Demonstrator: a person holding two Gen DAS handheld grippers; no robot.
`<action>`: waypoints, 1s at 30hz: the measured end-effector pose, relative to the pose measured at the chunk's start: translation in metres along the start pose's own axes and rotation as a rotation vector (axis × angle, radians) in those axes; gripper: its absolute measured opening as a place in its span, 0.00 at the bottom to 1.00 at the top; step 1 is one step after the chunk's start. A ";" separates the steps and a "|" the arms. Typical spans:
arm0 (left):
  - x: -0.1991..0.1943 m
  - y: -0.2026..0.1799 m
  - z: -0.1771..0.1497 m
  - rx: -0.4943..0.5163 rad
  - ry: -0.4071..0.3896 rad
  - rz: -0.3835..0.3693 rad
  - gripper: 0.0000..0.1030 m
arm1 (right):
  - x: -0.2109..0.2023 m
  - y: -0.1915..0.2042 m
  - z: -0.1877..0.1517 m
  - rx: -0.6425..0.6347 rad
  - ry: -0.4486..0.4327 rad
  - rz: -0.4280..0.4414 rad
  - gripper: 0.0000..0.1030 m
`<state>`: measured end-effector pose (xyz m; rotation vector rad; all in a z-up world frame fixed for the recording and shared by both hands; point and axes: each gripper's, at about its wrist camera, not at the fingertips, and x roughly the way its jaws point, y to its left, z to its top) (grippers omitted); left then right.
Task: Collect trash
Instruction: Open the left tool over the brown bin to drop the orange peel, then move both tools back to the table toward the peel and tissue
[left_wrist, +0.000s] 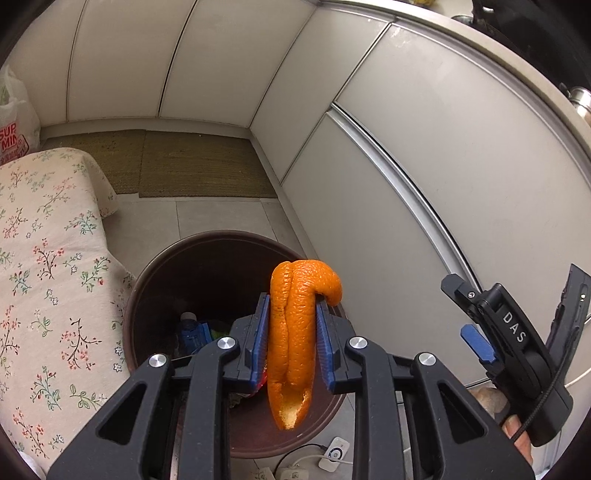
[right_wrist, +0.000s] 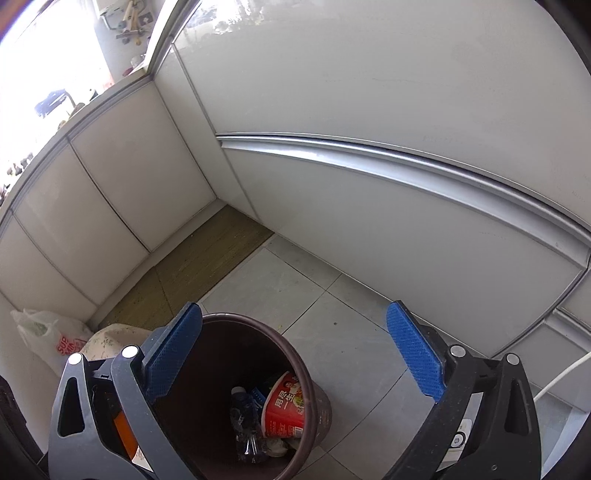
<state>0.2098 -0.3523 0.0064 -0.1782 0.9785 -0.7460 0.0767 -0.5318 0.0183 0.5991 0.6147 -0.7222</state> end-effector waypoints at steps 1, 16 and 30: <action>0.001 -0.002 0.000 0.004 0.002 0.006 0.24 | 0.001 -0.002 0.001 0.007 0.005 0.001 0.93; 0.001 -0.001 -0.011 -0.003 0.041 0.110 0.69 | -0.003 -0.007 0.001 0.027 0.025 0.021 0.93; -0.094 0.110 -0.059 -0.152 -0.064 0.271 0.73 | -0.030 0.101 -0.052 -0.380 0.082 0.217 0.93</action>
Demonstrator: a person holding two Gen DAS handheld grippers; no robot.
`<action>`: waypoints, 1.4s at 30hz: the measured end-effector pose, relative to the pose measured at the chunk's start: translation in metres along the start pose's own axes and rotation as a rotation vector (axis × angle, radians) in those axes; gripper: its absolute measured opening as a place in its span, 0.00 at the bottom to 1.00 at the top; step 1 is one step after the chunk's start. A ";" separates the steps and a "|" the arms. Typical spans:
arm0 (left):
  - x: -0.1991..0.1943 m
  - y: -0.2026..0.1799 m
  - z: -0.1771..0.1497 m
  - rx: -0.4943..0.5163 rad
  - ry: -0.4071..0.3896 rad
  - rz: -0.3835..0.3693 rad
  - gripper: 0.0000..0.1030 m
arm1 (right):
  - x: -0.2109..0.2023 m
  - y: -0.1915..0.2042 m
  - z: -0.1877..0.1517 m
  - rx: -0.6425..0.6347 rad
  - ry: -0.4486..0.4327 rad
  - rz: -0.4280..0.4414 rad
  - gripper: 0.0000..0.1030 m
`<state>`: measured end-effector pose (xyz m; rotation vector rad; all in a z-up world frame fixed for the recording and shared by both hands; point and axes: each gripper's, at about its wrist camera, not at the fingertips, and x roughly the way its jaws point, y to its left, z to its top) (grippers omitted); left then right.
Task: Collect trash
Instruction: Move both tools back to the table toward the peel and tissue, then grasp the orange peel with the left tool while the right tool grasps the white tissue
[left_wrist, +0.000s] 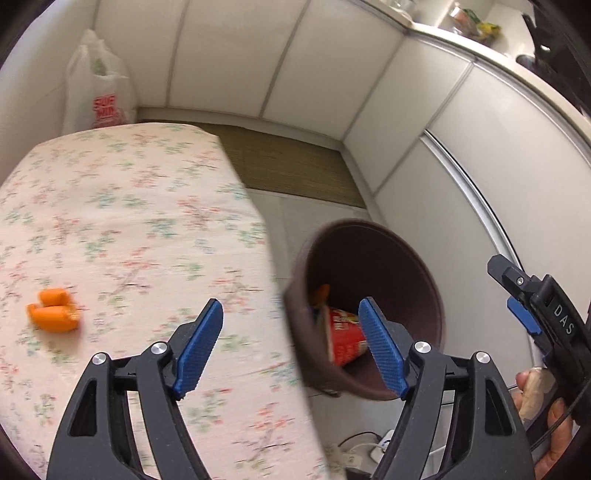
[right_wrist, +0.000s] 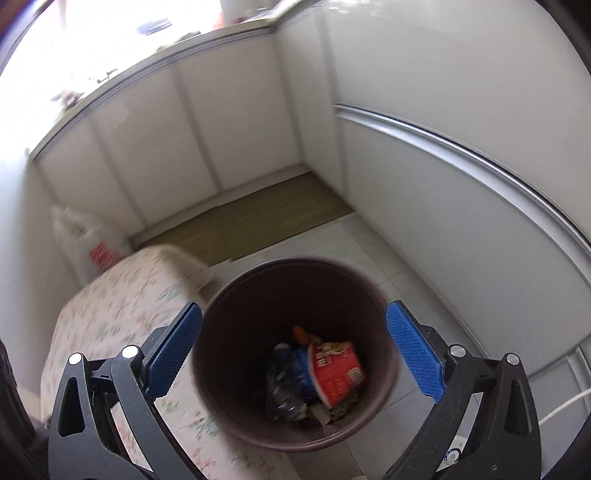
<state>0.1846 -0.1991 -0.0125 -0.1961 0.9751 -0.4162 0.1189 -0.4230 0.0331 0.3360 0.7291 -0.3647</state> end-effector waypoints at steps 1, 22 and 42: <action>-0.005 0.010 -0.002 -0.008 -0.005 0.015 0.74 | 0.000 0.014 -0.003 -0.042 0.005 0.018 0.93; -0.022 0.199 -0.016 0.107 0.174 0.251 0.74 | -0.011 0.191 -0.092 -0.552 0.158 0.215 0.93; 0.053 0.184 -0.004 0.694 0.461 0.117 0.75 | -0.007 0.232 -0.148 -0.757 0.280 0.221 0.93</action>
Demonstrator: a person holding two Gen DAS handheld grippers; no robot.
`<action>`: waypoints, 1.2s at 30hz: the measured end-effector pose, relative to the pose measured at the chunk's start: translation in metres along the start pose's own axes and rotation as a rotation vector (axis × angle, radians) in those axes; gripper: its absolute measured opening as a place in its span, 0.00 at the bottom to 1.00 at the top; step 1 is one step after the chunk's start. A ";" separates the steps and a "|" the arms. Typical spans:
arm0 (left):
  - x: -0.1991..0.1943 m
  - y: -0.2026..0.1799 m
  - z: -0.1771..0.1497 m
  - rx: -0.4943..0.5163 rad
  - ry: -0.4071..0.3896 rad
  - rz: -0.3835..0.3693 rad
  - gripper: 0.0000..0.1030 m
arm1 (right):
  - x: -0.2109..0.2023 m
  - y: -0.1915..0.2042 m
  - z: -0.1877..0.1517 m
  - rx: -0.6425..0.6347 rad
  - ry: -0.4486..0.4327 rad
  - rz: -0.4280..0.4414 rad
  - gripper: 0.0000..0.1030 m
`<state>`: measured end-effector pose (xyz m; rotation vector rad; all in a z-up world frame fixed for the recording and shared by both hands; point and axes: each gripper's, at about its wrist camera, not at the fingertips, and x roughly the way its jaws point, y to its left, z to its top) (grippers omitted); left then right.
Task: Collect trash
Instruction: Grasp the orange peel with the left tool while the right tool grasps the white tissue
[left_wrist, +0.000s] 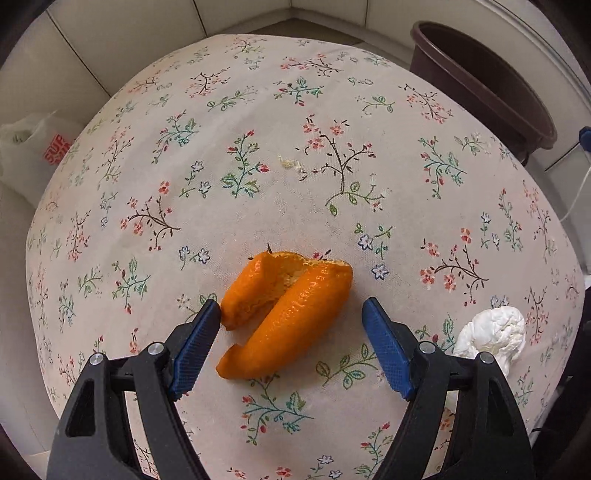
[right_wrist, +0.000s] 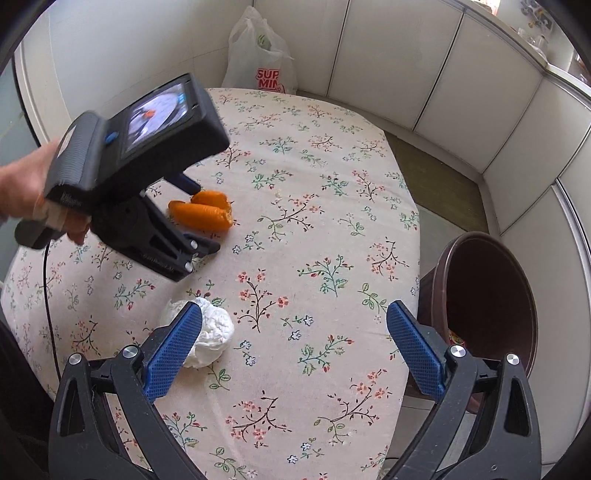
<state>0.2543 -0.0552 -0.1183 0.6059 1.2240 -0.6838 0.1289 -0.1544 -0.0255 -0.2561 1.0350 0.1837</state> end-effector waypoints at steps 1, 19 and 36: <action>0.001 0.003 0.001 -0.001 0.008 -0.004 0.75 | 0.001 0.001 0.000 -0.003 0.003 0.004 0.93; -0.022 0.044 -0.074 -0.471 -0.139 0.023 0.25 | 0.017 0.000 -0.002 0.072 0.081 0.050 0.93; -0.156 0.017 -0.150 -0.729 -0.516 -0.046 0.22 | 0.046 0.063 -0.010 0.033 0.187 0.164 0.93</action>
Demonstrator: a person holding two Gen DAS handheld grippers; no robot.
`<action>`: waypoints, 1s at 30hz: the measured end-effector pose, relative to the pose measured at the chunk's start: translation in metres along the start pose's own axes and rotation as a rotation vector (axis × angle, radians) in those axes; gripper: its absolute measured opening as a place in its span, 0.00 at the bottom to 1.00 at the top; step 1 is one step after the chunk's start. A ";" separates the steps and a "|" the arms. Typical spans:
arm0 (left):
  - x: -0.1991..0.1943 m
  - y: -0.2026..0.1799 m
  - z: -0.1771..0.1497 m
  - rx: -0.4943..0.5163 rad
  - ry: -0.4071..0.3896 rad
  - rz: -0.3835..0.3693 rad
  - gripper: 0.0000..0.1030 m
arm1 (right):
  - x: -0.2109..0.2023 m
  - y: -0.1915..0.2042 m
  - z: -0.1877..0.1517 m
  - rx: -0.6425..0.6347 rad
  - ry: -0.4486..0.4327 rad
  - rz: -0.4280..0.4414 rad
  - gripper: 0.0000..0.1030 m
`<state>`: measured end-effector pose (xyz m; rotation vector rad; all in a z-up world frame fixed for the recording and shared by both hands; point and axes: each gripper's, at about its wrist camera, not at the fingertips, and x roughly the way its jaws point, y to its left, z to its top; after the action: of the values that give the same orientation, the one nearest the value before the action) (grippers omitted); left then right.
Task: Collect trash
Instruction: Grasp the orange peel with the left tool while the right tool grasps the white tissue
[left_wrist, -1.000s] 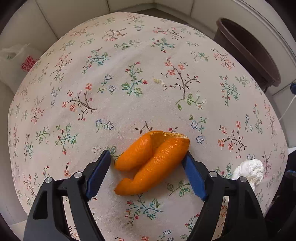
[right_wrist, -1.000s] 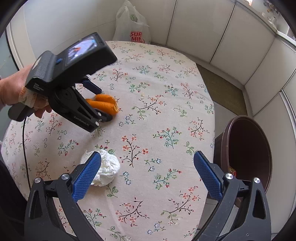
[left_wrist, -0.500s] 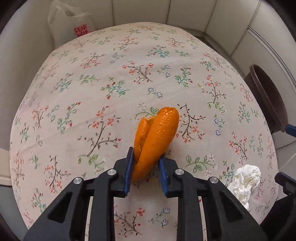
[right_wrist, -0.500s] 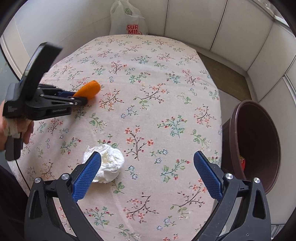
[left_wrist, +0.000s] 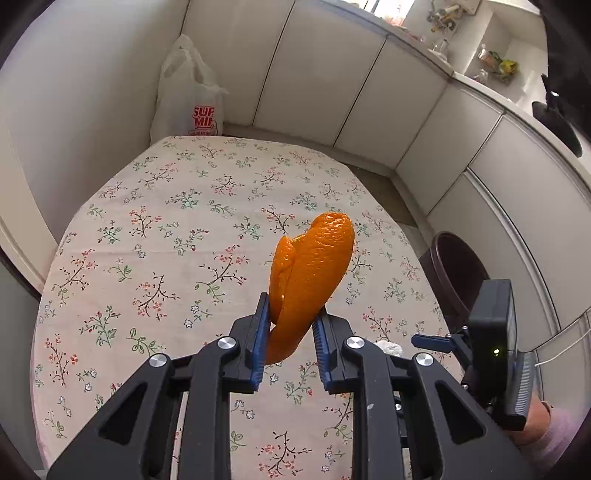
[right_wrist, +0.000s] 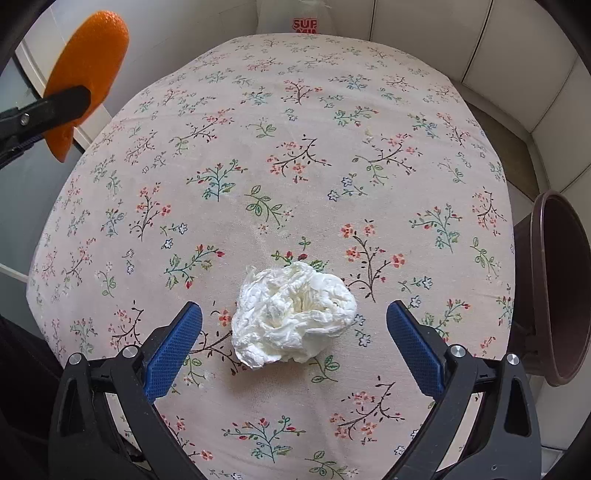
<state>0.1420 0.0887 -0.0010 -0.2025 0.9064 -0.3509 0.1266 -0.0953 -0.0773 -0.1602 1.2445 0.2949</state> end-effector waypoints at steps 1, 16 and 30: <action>0.000 0.001 0.000 -0.005 -0.002 0.001 0.22 | 0.003 0.002 0.000 -0.004 0.006 -0.004 0.93; 0.009 0.006 -0.003 -0.044 0.019 -0.031 0.22 | 0.032 0.001 0.002 0.035 0.059 -0.026 0.73; 0.015 0.005 -0.002 -0.062 0.023 -0.037 0.22 | 0.016 -0.003 0.004 0.017 0.012 0.000 0.32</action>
<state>0.1496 0.0874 -0.0151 -0.2729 0.9379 -0.3609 0.1358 -0.0946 -0.0918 -0.1469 1.2583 0.2835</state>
